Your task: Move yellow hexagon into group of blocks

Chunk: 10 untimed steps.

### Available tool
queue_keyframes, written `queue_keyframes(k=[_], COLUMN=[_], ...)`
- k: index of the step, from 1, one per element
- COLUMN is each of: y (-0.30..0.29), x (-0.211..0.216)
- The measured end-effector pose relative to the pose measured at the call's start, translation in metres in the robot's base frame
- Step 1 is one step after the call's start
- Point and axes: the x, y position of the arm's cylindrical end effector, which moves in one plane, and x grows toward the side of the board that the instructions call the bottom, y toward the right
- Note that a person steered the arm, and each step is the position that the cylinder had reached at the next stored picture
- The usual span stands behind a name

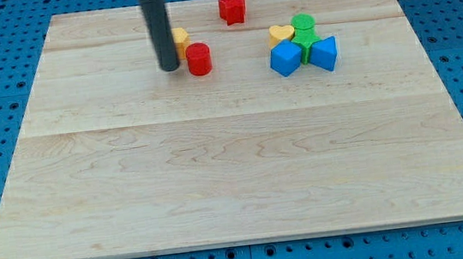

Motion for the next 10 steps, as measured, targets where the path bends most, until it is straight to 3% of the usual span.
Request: queue_keyframes(k=[2,4,5,6,8,10], y=[0.09,-0.008,-0.112,-0.134,-0.01,0.062], x=[0.0,0.022,0.0,-0.042,-0.042,-0.038])
